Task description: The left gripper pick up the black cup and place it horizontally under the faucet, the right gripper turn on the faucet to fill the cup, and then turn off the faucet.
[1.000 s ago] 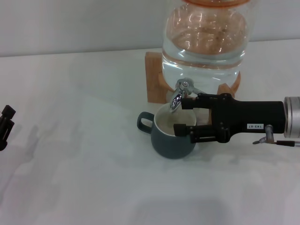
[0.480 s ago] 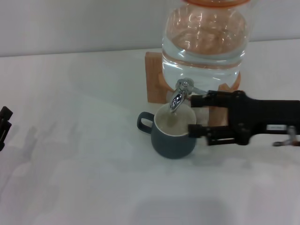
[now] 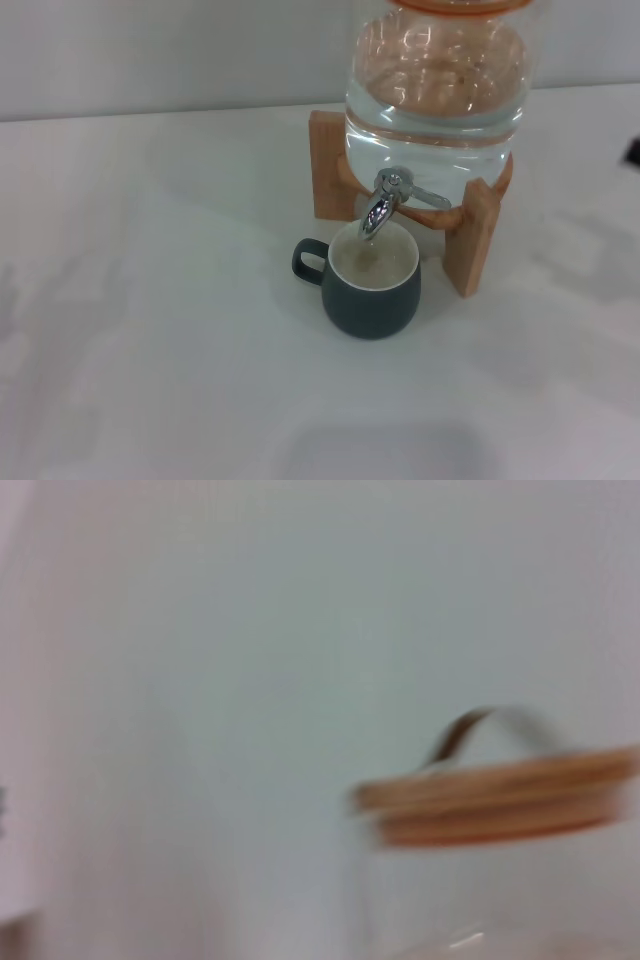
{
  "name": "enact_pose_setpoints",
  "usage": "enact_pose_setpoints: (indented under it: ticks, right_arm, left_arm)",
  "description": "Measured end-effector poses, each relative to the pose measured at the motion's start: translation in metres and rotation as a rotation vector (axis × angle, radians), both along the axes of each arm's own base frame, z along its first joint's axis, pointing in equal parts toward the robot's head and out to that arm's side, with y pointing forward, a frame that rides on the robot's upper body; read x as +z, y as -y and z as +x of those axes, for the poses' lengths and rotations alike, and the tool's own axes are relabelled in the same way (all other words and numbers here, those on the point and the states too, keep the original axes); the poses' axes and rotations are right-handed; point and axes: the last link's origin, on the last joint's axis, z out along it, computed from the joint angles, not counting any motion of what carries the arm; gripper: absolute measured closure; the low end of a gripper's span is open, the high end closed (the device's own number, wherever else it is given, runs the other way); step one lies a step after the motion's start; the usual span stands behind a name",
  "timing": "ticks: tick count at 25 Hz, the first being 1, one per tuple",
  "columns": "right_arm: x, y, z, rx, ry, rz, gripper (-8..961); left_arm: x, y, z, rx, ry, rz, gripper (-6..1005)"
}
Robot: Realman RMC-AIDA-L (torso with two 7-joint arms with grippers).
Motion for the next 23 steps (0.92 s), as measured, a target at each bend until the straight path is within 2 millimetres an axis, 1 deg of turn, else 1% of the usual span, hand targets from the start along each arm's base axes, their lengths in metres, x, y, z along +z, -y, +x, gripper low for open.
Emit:
enact_pose_setpoints:
  ticks: [1,2,3,4,7,9,12,15,23]
  right_arm:
    - [0.007,0.004,0.01,-0.031,-0.03,0.065,115]
    - [0.017,0.012,0.028,-0.092,-0.085,0.181,115]
    - [0.02,0.017,0.038,-0.13,-0.112,0.239,115]
    - [0.02,0.017,0.038,-0.13,-0.112,0.239,115]
    - [0.027,0.03,0.065,-0.239,-0.159,0.393,115]
    - [0.029,0.036,0.075,-0.283,-0.164,0.461,115]
    - [0.028,0.043,0.084,-0.322,-0.153,0.505,115]
    - [0.025,0.046,0.088,-0.343,-0.148,0.516,115]
    - [0.014,0.045,0.09,-0.356,-0.163,0.519,115]
  left_arm:
    - [0.005,-0.001,-0.001,0.008,0.007,0.026,534]
    - [0.015,-0.001,-0.005,0.028,0.023,0.083,534]
    - [0.019,-0.001,-0.006,0.032,0.024,0.102,534]
    - [0.019,-0.001,-0.006,0.032,0.024,0.102,534]
    - [0.029,-0.003,-0.008,0.034,0.012,0.126,534]
    - [0.035,-0.004,-0.011,0.047,0.021,0.14,531]
    - [0.042,-0.007,-0.013,0.058,0.027,0.164,523]
    - [0.046,-0.01,-0.011,0.053,0.014,0.178,517]
    - [0.044,-0.013,-0.01,0.069,-0.018,0.21,511]
